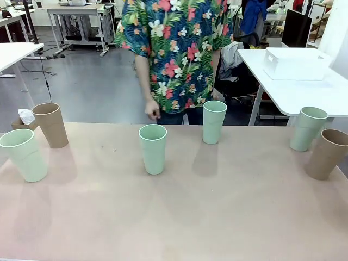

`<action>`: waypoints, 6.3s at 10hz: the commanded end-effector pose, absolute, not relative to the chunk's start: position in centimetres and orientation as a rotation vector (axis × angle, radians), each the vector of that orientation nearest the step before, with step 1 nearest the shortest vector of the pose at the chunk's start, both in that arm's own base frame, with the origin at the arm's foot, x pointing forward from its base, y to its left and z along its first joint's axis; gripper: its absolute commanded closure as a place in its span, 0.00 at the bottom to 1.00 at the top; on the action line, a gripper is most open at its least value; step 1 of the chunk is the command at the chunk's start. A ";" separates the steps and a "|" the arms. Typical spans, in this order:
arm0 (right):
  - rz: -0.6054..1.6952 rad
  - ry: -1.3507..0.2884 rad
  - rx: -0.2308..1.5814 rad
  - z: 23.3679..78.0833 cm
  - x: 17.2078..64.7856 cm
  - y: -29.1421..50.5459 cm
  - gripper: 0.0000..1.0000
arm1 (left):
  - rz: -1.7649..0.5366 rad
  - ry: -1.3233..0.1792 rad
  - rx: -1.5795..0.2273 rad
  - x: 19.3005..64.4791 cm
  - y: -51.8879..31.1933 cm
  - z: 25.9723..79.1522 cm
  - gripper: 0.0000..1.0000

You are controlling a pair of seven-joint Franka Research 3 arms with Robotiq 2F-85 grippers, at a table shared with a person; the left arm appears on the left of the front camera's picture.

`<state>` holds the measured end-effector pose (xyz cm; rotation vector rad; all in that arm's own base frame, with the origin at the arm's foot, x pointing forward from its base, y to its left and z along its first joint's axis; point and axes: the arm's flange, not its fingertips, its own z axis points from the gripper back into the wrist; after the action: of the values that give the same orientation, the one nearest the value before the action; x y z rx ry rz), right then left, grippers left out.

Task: Stack the cups and store them in the basket.
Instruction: Pick up two Reusable plastic cups , one in each hand.

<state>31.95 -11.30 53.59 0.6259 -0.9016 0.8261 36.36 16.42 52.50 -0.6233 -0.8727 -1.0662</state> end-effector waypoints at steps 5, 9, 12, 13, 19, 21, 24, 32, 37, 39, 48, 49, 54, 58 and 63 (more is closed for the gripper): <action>0.846 -0.929 0.628 53.8 32.3 -11.4 0.00 | -1.075 -0.886 -0.630 36.4 16.5 52.5 0.00; 0.846 -0.929 0.628 53.8 32.3 -11.4 0.00 | -1.075 -0.886 -0.630 36.4 16.5 52.5 0.00; 0.846 -0.929 0.628 53.8 32.3 -11.4 0.00 | -1.075 -0.886 -0.630 36.4 16.5 52.5 0.00; 0.846 -0.929 0.628 53.8 32.3 -11.4 0.00 | -1.075 -0.886 -0.630 36.4 16.5 52.5 0.00; 0.846 -0.929 0.628 53.8 32.3 -11.4 0.00 | -1.075 -0.886 -0.630 36.4 16.5 52.5 0.00; 0.846 -0.929 0.628 53.8 32.3 -11.4 0.00 | -1.075 -0.886 -0.630 36.4 16.5 52.5 0.00; 0.846 -0.929 0.628 53.8 32.3 -11.4 0.00 | -1.075 -0.886 -0.630 36.4 16.5 52.5 0.00; 0.884 -1.053 0.905 48.7 42.6 -26.1 0.00 | -1.074 -1.072 -0.761 41.7 28.2 48.7 0.00; 0.886 -1.184 0.925 40.2 42.9 -31.7 0.00 | -1.129 -1.173 -0.801 43.7 33.4 40.3 0.00; 0.871 -1.191 0.948 35.6 42.5 -31.3 0.00 | -1.141 -1.140 -0.908 44.2 33.6 36.5 0.00; 0.841 -1.137 1.032 28.7 41.3 -30.1 0.00 | -1.067 -1.087 -0.987 44.1 32.8 30.8 0.00; 0.841 -1.137 1.032 28.7 41.3 -30.1 0.00 | -1.067 -1.087 -0.987 44.1 32.8 30.8 0.00; 1.015 -1.150 1.052 25.1 41.1 -29.5 0.00 | -1.151 -1.104 -1.170 43.0 31.8 27.5 0.00; 1.046 -1.189 1.064 24.4 42.3 -28.9 0.00 | -1.149 -1.115 -1.260 44.3 31.2 25.3 0.00; 1.028 -1.161 1.067 24.2 42.8 -28.4 0.00 | -1.067 -1.109 -1.355 45.8 30.3 24.2 0.00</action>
<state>42.89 -28.48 23.80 1.0720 -1.1583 1.0224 45.77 29.66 23.31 -1.3148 -1.1014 -1.1216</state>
